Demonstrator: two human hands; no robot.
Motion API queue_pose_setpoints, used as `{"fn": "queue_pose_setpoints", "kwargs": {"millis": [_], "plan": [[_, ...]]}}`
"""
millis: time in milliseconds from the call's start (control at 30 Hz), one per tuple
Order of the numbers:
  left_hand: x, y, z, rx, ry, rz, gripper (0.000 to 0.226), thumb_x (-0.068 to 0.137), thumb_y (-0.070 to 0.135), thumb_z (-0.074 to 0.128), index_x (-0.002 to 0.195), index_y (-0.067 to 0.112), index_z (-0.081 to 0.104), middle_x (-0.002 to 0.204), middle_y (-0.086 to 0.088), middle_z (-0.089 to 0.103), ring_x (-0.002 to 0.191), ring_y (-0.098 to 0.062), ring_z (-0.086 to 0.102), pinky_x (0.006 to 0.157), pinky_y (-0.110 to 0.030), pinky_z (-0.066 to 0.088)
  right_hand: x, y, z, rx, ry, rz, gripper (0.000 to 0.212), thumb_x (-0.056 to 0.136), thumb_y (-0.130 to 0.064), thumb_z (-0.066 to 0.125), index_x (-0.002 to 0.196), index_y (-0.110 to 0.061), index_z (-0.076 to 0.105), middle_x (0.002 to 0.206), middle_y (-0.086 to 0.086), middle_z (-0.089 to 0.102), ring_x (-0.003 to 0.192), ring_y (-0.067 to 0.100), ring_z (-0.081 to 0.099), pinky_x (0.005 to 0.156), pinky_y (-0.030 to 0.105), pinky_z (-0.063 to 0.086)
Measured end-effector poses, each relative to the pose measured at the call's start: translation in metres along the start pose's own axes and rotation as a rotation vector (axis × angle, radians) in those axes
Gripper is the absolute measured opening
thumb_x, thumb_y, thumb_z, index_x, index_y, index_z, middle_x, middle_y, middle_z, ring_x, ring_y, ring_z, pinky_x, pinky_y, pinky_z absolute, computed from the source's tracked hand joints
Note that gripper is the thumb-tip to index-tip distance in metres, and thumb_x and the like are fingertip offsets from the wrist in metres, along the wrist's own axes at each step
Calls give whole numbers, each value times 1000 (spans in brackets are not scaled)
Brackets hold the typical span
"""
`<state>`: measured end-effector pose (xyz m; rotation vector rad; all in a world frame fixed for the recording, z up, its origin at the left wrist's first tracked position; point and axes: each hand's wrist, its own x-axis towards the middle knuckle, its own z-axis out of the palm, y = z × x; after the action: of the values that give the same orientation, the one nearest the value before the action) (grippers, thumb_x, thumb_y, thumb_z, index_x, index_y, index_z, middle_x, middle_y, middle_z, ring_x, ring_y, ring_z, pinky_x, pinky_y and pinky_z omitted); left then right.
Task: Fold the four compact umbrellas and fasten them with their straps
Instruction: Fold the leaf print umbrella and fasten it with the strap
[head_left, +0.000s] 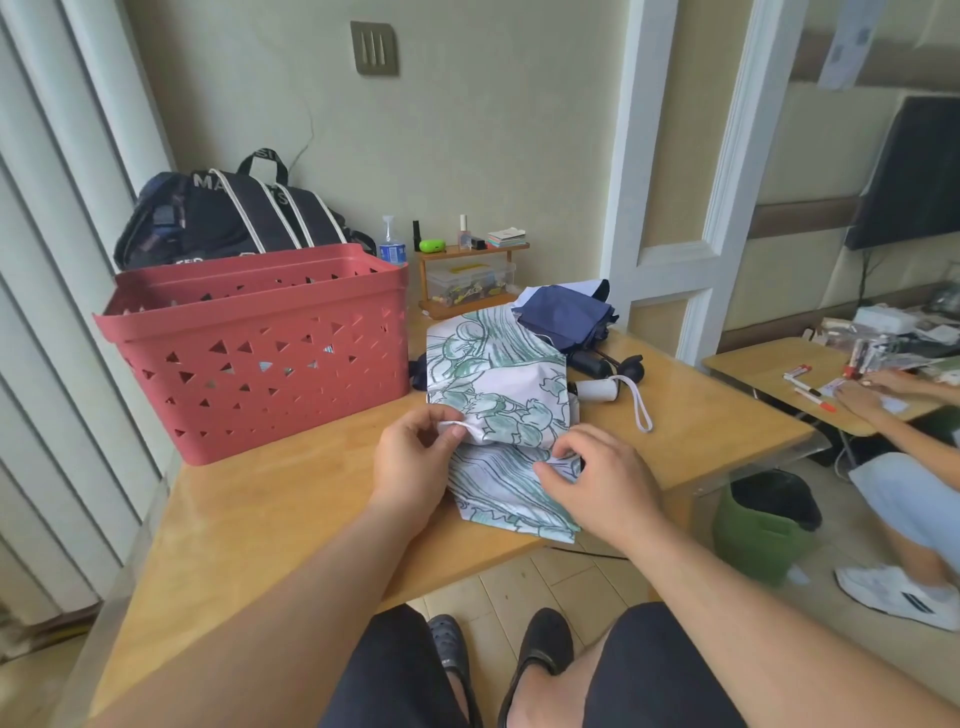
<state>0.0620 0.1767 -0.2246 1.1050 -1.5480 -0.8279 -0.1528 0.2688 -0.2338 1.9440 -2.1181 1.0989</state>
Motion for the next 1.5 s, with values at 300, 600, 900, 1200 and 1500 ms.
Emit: {"fn": "queue_pose_setpoints", "kwargs": {"millis": [300,600,900,1200,1500], "plan": [[-1,-1,0,-8,35,-32,4,93,27,76,90,28,75,78,11,71,70,-4,61,70,-30,51,29,-15,-13,571,8,187,60,84,-11,83,122,-48,55,115,-15,70,105,1,66,90,28,54],[-1,2,-1,87,8,-35,11,95,23,73,88,31,70,80,11,70,80,-15,65,69,-30,48,34,-17,-25,336,-72,35,67,92,-20,76,142,-55,47,117,7,60,112,20,61,99,33,46],[-6,6,-1,322,-158,74,24,93,16,71,98,39,66,91,5,67,83,-14,61,67,-28,43,1,-7,-19,349,-97,22,55,88,-12,80,131,-42,60,121,-18,64,101,-3,56,91,21,45],[-6,0,-29,551,-151,247,25,90,19,79,91,37,60,82,9,62,75,-10,54,60,-8,32,-12,5,3,16,102,-144,21,79,-3,83,94,-18,79,88,-11,56,87,11,50,75,26,41],[-10,-6,-25,573,-95,356,11,87,16,81,91,25,76,101,7,62,88,-19,61,70,-27,41,-19,11,-5,37,55,-89,17,79,-10,86,80,-22,73,83,-21,45,86,11,48,71,29,41]]}}
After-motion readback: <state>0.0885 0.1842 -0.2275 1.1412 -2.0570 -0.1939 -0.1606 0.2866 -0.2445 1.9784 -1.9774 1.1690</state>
